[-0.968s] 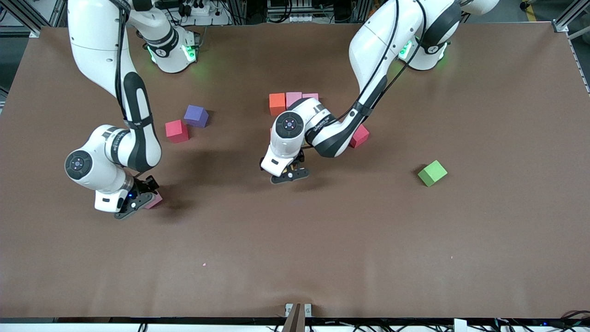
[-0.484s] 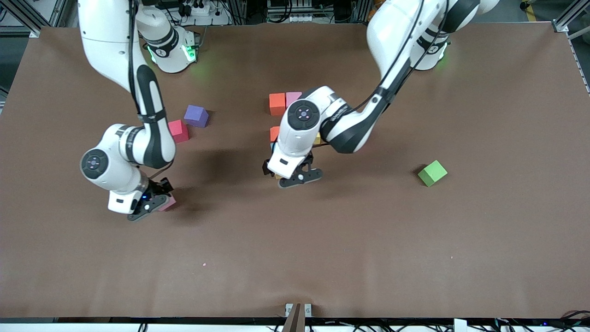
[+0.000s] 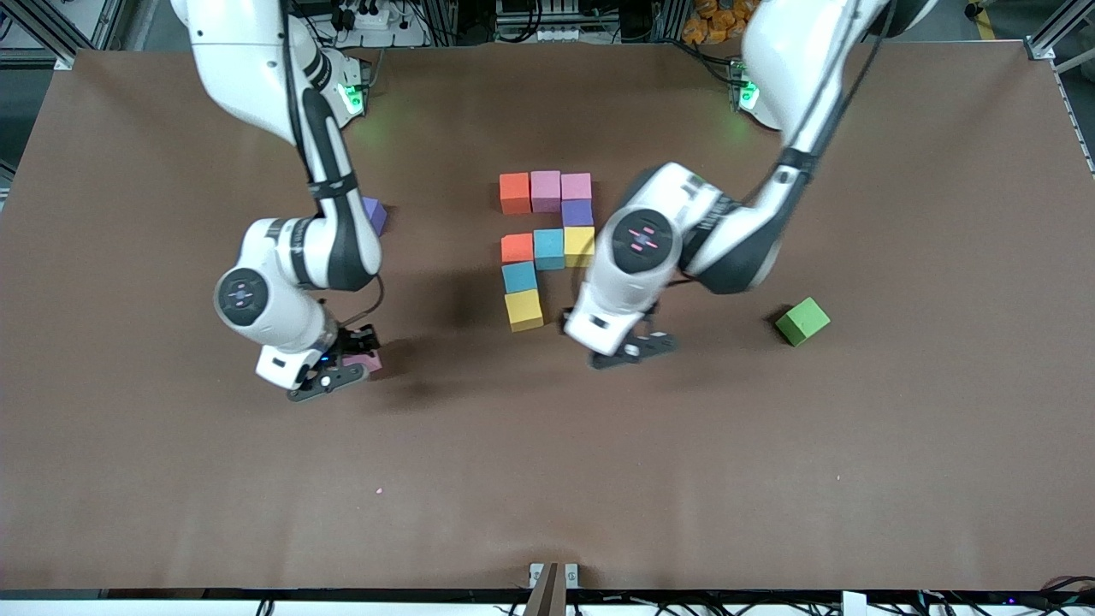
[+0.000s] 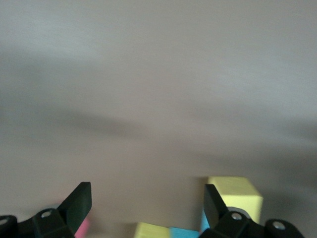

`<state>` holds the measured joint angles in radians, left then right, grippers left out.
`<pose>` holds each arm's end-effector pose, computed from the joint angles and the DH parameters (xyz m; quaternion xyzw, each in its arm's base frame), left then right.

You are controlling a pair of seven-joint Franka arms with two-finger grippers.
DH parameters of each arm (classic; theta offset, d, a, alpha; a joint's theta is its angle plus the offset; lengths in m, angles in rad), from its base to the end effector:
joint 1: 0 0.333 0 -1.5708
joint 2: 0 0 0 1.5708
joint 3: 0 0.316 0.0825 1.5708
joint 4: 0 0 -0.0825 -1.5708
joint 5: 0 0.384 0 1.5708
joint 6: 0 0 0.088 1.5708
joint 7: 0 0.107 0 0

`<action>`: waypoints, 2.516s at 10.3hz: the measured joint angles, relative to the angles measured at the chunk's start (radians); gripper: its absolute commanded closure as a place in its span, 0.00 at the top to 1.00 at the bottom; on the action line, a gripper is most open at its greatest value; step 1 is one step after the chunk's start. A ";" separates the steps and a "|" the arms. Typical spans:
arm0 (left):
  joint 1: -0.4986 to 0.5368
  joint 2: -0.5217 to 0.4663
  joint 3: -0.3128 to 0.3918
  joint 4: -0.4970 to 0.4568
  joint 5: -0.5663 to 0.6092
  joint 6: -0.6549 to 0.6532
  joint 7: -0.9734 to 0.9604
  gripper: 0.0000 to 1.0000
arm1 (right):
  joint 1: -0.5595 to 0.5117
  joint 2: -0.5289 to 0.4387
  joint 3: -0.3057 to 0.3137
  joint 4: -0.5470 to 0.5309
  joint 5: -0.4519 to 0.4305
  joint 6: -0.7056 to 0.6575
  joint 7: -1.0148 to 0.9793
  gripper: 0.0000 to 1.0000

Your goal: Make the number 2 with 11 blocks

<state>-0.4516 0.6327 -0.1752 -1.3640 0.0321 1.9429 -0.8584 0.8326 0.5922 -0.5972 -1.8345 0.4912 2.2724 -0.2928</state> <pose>0.5984 -0.3990 0.3490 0.9913 0.1247 -0.0415 0.0123 0.6133 0.1867 0.2502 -0.9901 -0.1379 0.0077 0.0236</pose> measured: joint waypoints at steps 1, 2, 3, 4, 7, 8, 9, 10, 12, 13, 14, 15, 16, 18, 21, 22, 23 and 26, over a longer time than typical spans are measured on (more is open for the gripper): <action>0.047 -0.037 0.002 -0.063 0.000 -0.002 0.056 1.00 | 0.033 -0.001 0.000 0.014 0.000 -0.003 0.108 0.47; 0.094 -0.073 0.004 -0.125 0.000 -0.002 0.112 1.00 | 0.064 -0.003 0.000 0.035 0.000 -0.024 0.220 0.47; 0.135 -0.106 0.009 -0.183 0.000 0.002 0.170 1.00 | 0.093 -0.005 0.000 0.067 -0.001 -0.066 0.332 0.47; 0.161 -0.136 0.029 -0.240 0.000 0.011 0.223 1.00 | 0.119 -0.006 0.000 0.107 -0.002 -0.114 0.452 0.47; 0.172 -0.196 0.142 -0.396 0.000 0.066 0.288 1.00 | 0.191 -0.006 0.002 0.175 -0.003 -0.167 0.745 0.47; 0.173 -0.210 0.170 -0.445 0.000 0.108 0.289 1.00 | 0.213 -0.005 0.003 0.178 -0.002 -0.167 0.822 0.47; 0.174 -0.220 0.196 -0.489 0.000 0.140 0.290 1.00 | 0.236 -0.003 0.007 0.190 -0.002 -0.166 0.915 0.47; 0.175 -0.227 0.216 -0.520 0.000 0.164 0.290 1.00 | 0.258 0.003 0.017 0.211 -0.002 -0.166 1.016 0.46; 0.175 -0.249 0.249 -0.577 0.000 0.204 0.290 1.00 | 0.270 0.034 0.053 0.273 -0.002 -0.166 1.230 0.46; 0.176 -0.267 0.261 -0.616 0.000 0.235 0.290 1.00 | 0.270 0.055 0.063 0.294 -0.002 -0.167 1.320 0.46; 0.176 -0.289 0.275 -0.668 0.000 0.289 0.290 1.00 | 0.270 0.075 0.071 0.306 -0.002 -0.167 1.395 0.46; 0.176 -0.309 0.286 -0.723 0.000 0.344 0.290 1.00 | 0.270 0.089 0.078 0.312 -0.002 -0.166 1.463 0.43; 0.176 -0.323 0.295 -0.766 0.000 0.377 0.290 1.00 | 0.270 0.098 0.087 0.321 -0.002 -0.166 1.530 0.43; 0.178 -0.330 0.303 -0.801 0.000 0.403 0.290 1.00 | 0.269 0.105 0.107 0.340 -0.001 -0.166 1.661 0.43; 0.189 -0.330 0.319 -0.817 0.000 0.413 0.293 1.00 | 0.269 0.133 0.113 0.391 -0.002 -0.180 1.834 0.43; 0.191 -0.328 0.323 -0.820 0.000 0.420 0.304 1.00 | 0.269 0.145 0.114 0.406 -0.002 -0.186 1.863 0.43; 0.192 -0.325 0.330 -0.823 0.000 0.431 0.309 1.00 | 0.269 0.159 0.117 0.416 -0.001 -0.187 1.891 0.43; 0.193 -0.310 0.339 -0.825 -0.011 0.451 0.310 1.00 | 0.260 0.189 0.141 0.452 0.000 -0.186 1.987 0.43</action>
<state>-0.2584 0.3227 0.1640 -2.1885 0.0212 2.3935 -0.5486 1.0927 0.7808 -0.4557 -1.3823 0.4909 2.0865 1.6938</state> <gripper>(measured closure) 0.000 0.410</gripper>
